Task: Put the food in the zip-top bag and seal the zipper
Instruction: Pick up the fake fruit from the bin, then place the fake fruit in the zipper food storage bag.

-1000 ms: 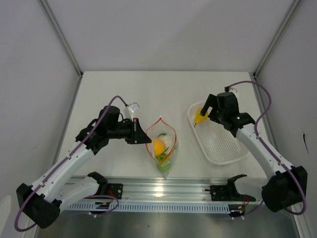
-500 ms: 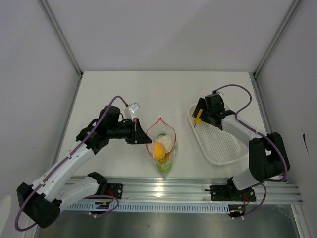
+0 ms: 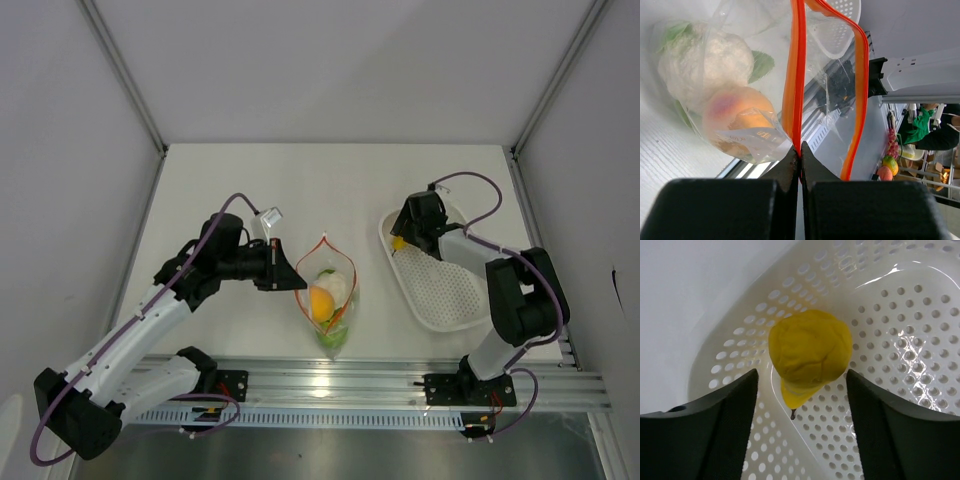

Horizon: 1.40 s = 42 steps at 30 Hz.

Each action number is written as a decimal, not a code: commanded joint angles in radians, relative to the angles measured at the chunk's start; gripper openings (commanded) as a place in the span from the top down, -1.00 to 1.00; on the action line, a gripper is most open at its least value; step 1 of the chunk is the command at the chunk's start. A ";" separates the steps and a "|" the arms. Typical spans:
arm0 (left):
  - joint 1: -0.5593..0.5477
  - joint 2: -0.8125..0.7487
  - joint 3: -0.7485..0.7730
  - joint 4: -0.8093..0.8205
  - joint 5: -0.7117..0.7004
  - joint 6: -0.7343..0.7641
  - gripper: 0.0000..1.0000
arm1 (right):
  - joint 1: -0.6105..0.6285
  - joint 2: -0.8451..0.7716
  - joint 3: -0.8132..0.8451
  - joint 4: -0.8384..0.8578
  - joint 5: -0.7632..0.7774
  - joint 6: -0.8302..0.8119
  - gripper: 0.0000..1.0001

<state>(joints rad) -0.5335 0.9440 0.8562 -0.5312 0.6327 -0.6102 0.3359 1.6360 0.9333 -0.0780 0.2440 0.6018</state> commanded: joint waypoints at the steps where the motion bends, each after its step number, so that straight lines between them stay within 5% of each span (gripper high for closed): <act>1: 0.006 -0.008 -0.003 0.040 0.022 -0.020 0.99 | -0.009 0.039 -0.002 0.066 0.049 0.000 -0.38; 9: 0.006 -0.011 -0.013 0.045 0.013 -0.028 0.99 | -0.011 0.062 -0.031 0.136 0.067 0.006 -0.05; 16: 0.006 -0.013 -0.026 0.059 -0.010 -0.033 0.99 | -0.006 -0.078 -0.065 0.083 0.089 -0.025 0.66; 27: 0.006 -0.024 -0.006 0.016 -0.070 0.010 0.99 | 0.103 -0.619 -0.080 -0.255 0.006 -0.077 0.79; 42: 0.007 0.036 0.046 -0.046 -0.076 0.069 0.99 | 0.540 -0.806 -0.036 -0.399 0.015 -0.004 0.81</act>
<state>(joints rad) -0.5331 0.9752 0.8684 -0.5869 0.5602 -0.5655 0.8371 0.8711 0.8558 -0.4549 0.2413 0.5781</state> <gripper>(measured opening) 0.005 0.535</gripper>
